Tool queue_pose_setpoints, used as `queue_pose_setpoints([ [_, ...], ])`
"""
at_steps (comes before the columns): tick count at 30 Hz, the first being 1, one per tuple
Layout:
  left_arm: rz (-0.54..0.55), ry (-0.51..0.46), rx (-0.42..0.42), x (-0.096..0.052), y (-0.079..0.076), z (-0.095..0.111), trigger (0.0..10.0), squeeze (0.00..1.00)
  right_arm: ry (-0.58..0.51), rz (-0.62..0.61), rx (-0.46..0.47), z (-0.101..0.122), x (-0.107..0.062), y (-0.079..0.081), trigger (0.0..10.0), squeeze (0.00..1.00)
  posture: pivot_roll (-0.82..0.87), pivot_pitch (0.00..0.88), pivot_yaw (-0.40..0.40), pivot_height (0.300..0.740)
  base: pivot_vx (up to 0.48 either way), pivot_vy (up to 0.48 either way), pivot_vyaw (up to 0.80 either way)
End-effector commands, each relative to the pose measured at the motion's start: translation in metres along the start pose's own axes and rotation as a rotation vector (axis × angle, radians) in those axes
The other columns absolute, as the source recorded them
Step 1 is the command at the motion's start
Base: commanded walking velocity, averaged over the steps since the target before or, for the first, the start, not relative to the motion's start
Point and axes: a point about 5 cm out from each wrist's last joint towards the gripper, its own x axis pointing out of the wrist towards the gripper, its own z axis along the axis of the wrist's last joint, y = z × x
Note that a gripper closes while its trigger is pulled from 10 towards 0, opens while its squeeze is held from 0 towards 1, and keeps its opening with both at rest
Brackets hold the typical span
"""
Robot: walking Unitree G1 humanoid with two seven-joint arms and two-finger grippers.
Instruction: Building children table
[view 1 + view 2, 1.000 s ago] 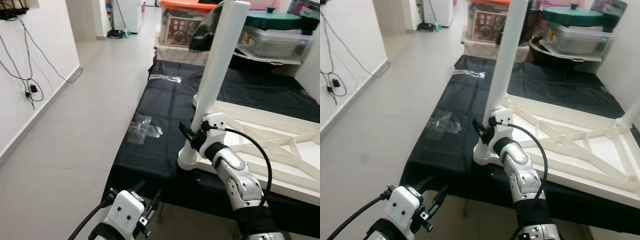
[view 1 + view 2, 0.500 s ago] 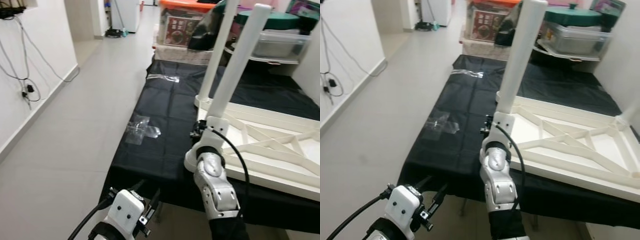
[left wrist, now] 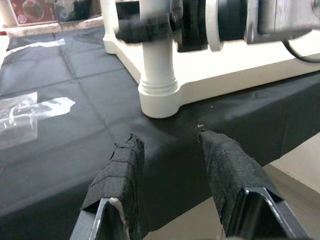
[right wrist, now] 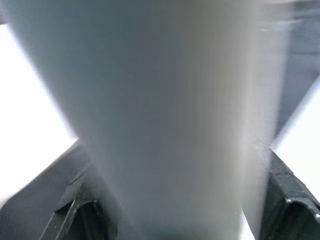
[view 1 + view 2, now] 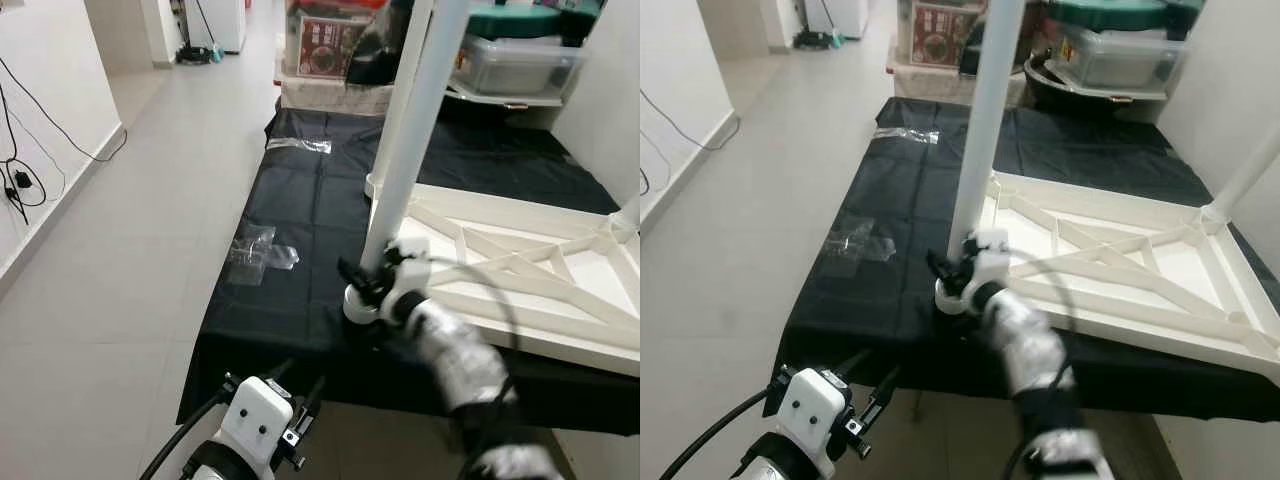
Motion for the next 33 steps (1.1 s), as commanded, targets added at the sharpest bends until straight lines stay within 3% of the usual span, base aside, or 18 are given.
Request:
queue_pose_setpoints([
  [1,-0.003,0.000,-0.006,0.000,-0.002,-0.002,10.0,0.00,0.052,0.176,0.038,-0.005,0.007,0.008,10.0,0.00,0.10,0.047,-0.097,0.740,0.000,0.000,0.00],
  [4,-0.002,0.000,-0.005,0.000,-0.002,-0.002,10.0,0.00,0.083,0.280,0.031,-0.003,0.010,0.012,10.0,0.00,0.11,0.045,-0.100,0.740,0.000,0.000,0.00],
  [6,-0.001,-0.001,0.001,0.000,-0.003,-0.001,10.0,0.00,0.205,0.578,-0.046,-0.008,0.017,0.030,10.0,0.00,0.14,0.047,-0.110,0.740,0.000,0.000,0.00],
  [9,-0.001,-0.001,0.001,0.000,-0.003,-0.001,10.0,0.00,0.205,0.578,-0.046,-0.008,0.017,0.030,10.0,0.00,0.14,0.047,-0.110,0.740,0.000,0.000,0.00],
  [13,-0.001,-0.001,0.003,0.000,-0.004,0.000,10.0,0.00,0.281,0.678,-0.093,-0.018,0.020,0.038,10.0,0.00,0.14,0.055,-0.112,0.740,0.000,0.000,0.00],
  [14,0.000,-0.002,0.002,-0.001,-0.004,0.000,10.0,0.00,0.317,0.690,-0.141,-0.024,0.023,0.040,6.3,0.00,0.14,0.055,-0.112,0.740,0.000,0.000,0.00],
  [15,0.000,-0.002,0.002,-0.001,-0.004,0.000,10.0,0.00,0.317,0.690,-0.141,-0.024,0.023,0.040,6.3,0.00,0.14,0.055,-0.112,0.740,0.000,0.000,0.00],
  [16,0.002,-0.002,0.001,-0.001,-0.004,0.000,10.0,0.00,0.329,0.643,-0.186,-0.029,0.027,0.041,0.0,0.00,0.14,0.060,-0.112,0.740,0.000,0.000,0.00],
  [18,0.003,-0.002,-0.001,-0.001,-0.004,0.000,10.0,0.00,0.311,0.561,-0.204,-0.029,0.033,0.039,0.0,0.00,0.14,0.060,-0.112,0.740,0.000,0.000,0.00],
  [20,0.003,-0.002,-0.001,-0.001,-0.004,0.000,10.0,0.00,0.311,0.561,-0.204,-0.029,0.033,0.039,0.0,0.00,0.14,0.060,-0.112,0.740,0.000,0.000,0.00],
  [21,0.003,-0.002,-0.002,-0.001,-0.004,0.000,10.0,0.00,0.271,0.468,-0.230,-0.026,0.036,0.034,0.0,0.00,0.14,0.065,-0.109,0.740,0.000,0.000,0.00],
  [23,0.004,-0.001,-0.005,-0.001,-0.003,0.000,10.0,0.00,0.170,0.138,-0.212,-0.016,0.039,0.013,0.0,0.00,0.13,0.066,-0.104,0.740,0.000,0.000,0.00],
  [26,0.003,-0.001,-0.005,-0.001,-0.003,0.000,10.0,0.00,0.144,0.024,-0.195,-0.013,0.038,0.004,0.0,0.00,0.12,0.067,-0.104,0.740,0.000,0.000,0.00],
  [27,0.003,-0.001,-0.006,-0.001,-0.002,0.000,10.0,0.00,0.121,-0.147,-0.181,-0.010,0.034,-0.008,0.0,0.00,0.12,0.068,-0.101,0.740,0.000,0.000,0.00],
  [29,0.003,-0.001,-0.006,-0.001,-0.002,0.000,10.0,0.00,0.121,-0.147,-0.181,-0.010,0.034,-0.008,0.0,0.00,0.12,0.068,-0.101,0.740,0.000,0.000,0.00],
  [31,0.001,0.001,-0.004,-0.001,-0.001,-0.001,10.0,0.00,0.066,-0.589,-0.096,-0.011,0.013,-0.030,0.0,0.00,0.11,0.068,-0.095,0.740,0.000,0.000,0.00],
  [32,0.000,0.001,-0.003,0.000,-0.001,-0.001,10.0,0.00,0.043,-0.804,-0.029,-0.017,-0.001,-0.029,0.0,0.00,0.11,0.067,-0.093,0.740,0.000,0.000,0.00],
  [33,0.000,0.001,-0.003,0.000,-0.001,-0.001,10.0,0.00,0.043,-0.804,-0.029,-0.017,-0.001,-0.029,0.0,0.00,0.11,0.067,-0.093,0.740,0.000,0.000,0.00],
])
